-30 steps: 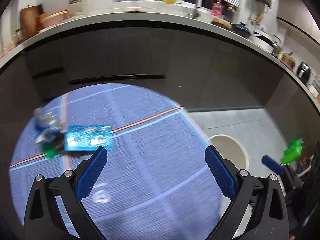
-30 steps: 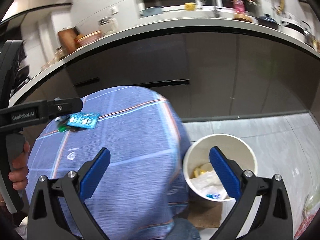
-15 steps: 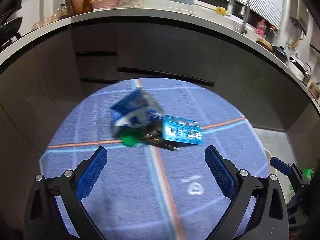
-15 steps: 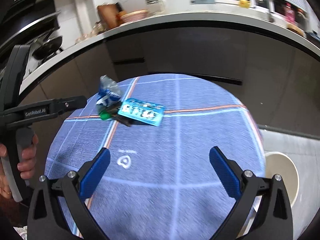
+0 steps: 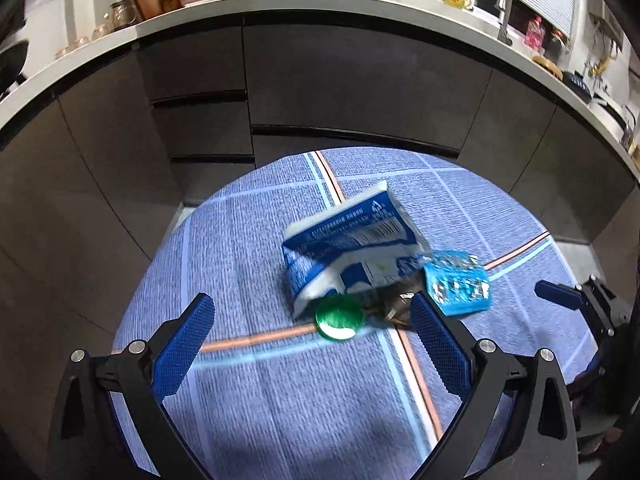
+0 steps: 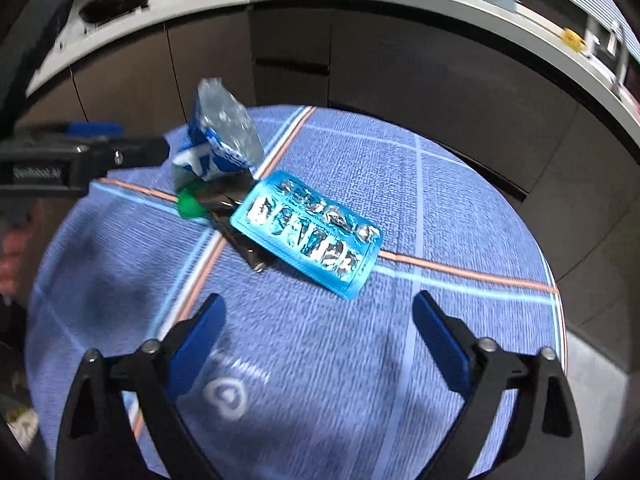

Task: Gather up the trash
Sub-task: 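Move both open grippers back over the table toward the blister pack, then grasp the blue blister pack with the right gripper while the left gripper grasps the milk carton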

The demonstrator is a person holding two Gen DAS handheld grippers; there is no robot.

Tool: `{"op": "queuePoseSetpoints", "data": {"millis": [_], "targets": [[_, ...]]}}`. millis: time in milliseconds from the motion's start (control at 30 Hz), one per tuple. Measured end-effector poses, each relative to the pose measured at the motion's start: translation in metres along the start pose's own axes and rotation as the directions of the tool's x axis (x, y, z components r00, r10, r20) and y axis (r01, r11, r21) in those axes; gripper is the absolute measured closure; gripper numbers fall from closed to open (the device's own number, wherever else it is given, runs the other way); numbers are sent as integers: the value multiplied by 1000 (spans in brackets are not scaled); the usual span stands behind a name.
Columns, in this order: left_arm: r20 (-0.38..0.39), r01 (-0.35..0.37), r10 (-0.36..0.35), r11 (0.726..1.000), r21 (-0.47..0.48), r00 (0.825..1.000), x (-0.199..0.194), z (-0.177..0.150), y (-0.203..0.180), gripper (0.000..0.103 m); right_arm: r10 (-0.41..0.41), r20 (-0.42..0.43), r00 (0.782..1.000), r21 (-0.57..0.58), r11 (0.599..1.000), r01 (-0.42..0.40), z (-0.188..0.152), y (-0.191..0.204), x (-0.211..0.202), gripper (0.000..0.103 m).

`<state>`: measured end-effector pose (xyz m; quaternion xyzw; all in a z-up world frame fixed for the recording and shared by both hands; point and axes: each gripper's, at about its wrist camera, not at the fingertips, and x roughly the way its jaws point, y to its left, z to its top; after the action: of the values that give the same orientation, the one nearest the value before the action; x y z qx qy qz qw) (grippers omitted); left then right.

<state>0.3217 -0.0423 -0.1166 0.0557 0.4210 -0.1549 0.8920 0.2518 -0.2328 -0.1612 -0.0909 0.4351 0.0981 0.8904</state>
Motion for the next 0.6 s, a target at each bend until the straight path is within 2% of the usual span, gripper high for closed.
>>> {"op": "queuePoseSetpoints", "data": {"millis": [167,300,600], "targets": [[16,-26,25,996,85,1000,16,14,-5,9,-22,-33,999,-87,996,19,10,7,21,22],[18,-16,14,992,122,1000,25,25,-5,9,-21,-52,998,-128,992,15,18,10,35,25],[8,51,-52,994,93,999,37,36,6,9,19,-42,999,-113,993,-23,30,-2,50,36]]}}
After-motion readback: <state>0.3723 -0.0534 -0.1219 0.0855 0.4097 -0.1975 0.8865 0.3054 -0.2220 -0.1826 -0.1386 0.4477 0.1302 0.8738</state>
